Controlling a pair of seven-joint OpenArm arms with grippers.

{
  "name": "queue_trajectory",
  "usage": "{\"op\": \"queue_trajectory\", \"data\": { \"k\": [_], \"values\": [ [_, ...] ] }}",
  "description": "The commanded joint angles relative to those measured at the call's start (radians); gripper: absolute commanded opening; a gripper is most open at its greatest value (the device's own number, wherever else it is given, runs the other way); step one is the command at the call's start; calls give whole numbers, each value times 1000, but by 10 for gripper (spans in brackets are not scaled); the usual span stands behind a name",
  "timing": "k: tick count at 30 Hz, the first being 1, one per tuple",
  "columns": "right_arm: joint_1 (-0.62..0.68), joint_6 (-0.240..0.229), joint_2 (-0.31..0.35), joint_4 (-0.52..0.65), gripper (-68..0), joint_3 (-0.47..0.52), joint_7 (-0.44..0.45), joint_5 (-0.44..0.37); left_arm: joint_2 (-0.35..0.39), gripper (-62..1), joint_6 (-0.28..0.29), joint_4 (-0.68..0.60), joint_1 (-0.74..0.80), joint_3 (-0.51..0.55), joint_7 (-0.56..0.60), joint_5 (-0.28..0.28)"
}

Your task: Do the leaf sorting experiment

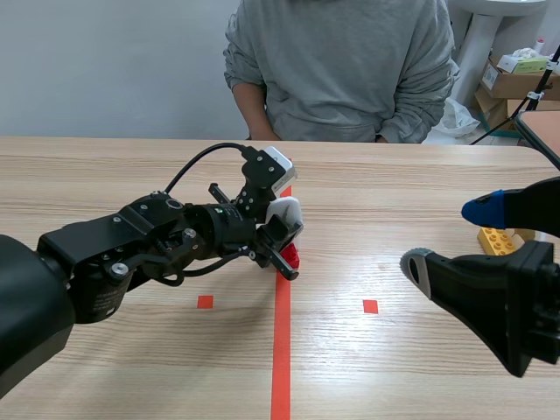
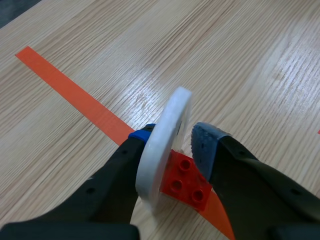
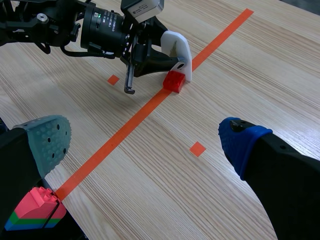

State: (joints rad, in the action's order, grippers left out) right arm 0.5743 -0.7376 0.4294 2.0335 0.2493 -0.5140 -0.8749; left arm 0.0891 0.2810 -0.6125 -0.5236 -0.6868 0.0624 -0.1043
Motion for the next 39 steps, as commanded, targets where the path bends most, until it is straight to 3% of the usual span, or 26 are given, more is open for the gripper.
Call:
{"op": "queue_trajectory", "data": {
  "k": [1, 4, 6, 14, 18, 24, 31, 39],
  "values": [
    [-12, -8, 8, -2, -67, 5, 19, -7, -5, -490, -2, -23, -8, 1, 20, -2],
    [-12, -8, 8, -2, -67, 5, 19, -7, -5, -556, -2, -23, -6, 1, 23, 32],
    [-12, -8, 8, -2, -67, 5, 19, -7, -5, -566, -2, -23, -5, 1, 23, 47],
    [-12, -8, 8, -2, -67, 5, 19, -7, -2, -569, -2, -26, -3, 1, 23, 43],
    [-12, -8, 9, -2, -67, 5, 19, -2, 20, -569, -2, -71, 3, 26, -16, 1],
    [-12, -8, 9, -2, -67, 5, 19, 1, 102, -569, -2, -197, 31, 167, -129, -89],
    [-12, -8, 8, -2, -67, 5, 19, 0, 195, -569, 1, -242, 60, 399, -170, -188],
    [-12, -8, 8, -2, -67, 5, 19, 0, 267, -569, -30, -228, 61, 572, -194, -199]
  ]
}}
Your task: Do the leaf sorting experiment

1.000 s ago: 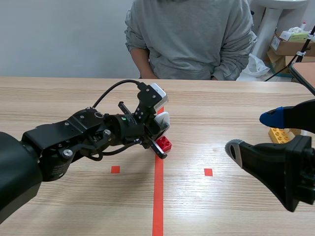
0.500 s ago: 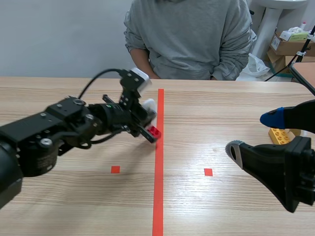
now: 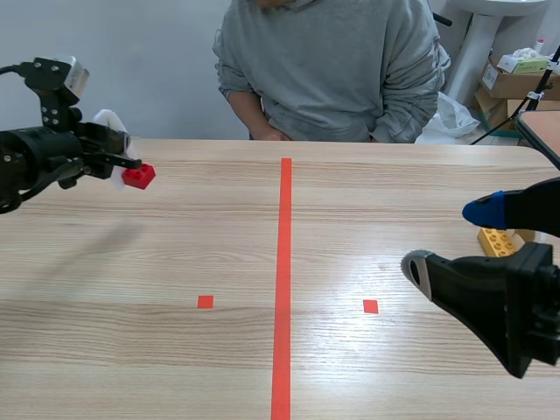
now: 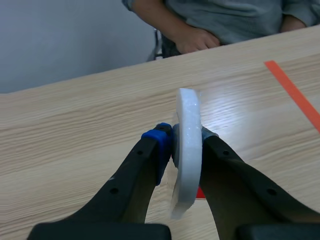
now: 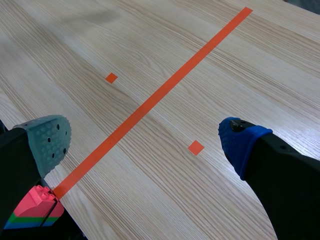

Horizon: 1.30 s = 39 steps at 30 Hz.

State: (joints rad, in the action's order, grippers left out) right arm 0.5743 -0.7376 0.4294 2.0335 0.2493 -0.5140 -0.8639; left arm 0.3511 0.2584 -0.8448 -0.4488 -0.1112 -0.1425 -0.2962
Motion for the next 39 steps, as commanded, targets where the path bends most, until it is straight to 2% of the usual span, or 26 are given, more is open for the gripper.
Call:
{"op": "queue_trajectory", "data": {
  "k": [1, 5, 10, 18, 24, 28, 39],
  "values": [
    [-12, -8, 8, -2, -67, 5, 19, -11, 11, -569, -23, 14, -15, 8, 11, -8],
    [-12, -8, 8, -2, -67, 5, 19, -11, 32, -569, -55, 80, -33, 61, 16, -49],
    [-13, -8, 8, -2, -67, 5, 19, -11, 45, -569, -68, 180, -85, 108, 29, -50],
    [-13, -8, 8, -2, -67, 5, 19, -11, 46, -569, -122, 334, -161, 113, 73, 9],
    [-13, -8, 8, -2, -67, 5, 20, -11, 48, -569, -145, 410, -195, 113, 84, 97],
    [-13, -8, 8, -2, -67, 5, 24, -11, 49, -569, -167, 448, -194, 112, 103, 135],
    [-26, -8, 8, -2, -67, 5, 26, -11, 45, -569, -167, 454, -132, 112, 127, 167]
  ]
}}
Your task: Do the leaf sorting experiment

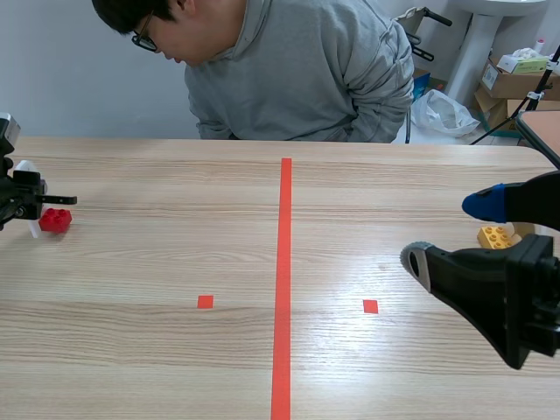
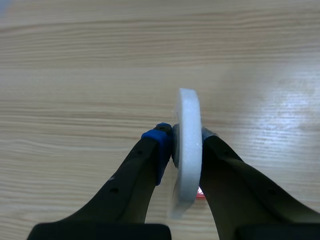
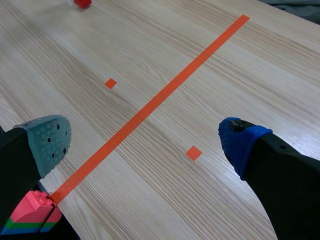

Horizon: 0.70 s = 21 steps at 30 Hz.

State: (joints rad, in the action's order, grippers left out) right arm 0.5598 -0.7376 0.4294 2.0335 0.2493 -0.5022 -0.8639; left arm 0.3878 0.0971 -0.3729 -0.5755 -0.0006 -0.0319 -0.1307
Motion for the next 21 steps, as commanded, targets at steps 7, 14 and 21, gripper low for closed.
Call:
{"op": "queue_trajectory", "data": {
  "k": [7, 14, 21],
  "values": [
    [-12, -8, 8, -2, -67, 5, 18, -11, 8, -566, -6, -18, 13, 1, 36, 24],
    [-12, -8, 8, -2, -67, 5, 18, -11, 9, -315, -6, -18, 13, 1, 50, 49],
    [-12, -8, 8, -2, -67, 5, 18, -11, 9, -18, -61, -18, 13, 1, 65, 6]
  ]
}}
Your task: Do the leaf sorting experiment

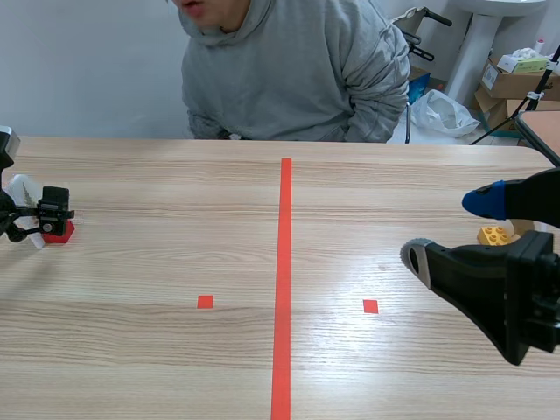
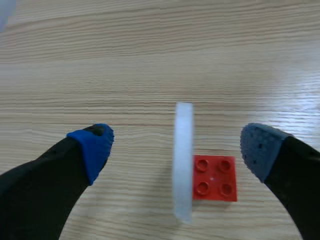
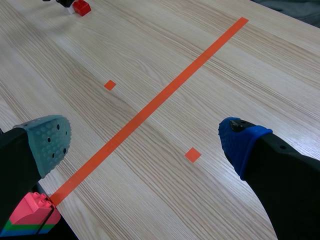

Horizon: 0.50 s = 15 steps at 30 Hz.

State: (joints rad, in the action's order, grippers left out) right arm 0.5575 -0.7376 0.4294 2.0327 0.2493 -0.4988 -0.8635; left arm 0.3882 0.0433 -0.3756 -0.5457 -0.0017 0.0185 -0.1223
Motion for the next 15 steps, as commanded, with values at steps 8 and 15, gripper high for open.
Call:
{"op": "queue_trajectory", "data": {
  "k": [8, 15],
  "values": [
    [-10, -8, 8, -1, -67, 5, 11, -7, 14, 14, 8, -87, -4, -29, -45, -84],
    [-10, -8, 8, -1, -67, 5, 10, 4, 55, 14, 32, -290, 68, -78, -125, -130]
  ]
}}
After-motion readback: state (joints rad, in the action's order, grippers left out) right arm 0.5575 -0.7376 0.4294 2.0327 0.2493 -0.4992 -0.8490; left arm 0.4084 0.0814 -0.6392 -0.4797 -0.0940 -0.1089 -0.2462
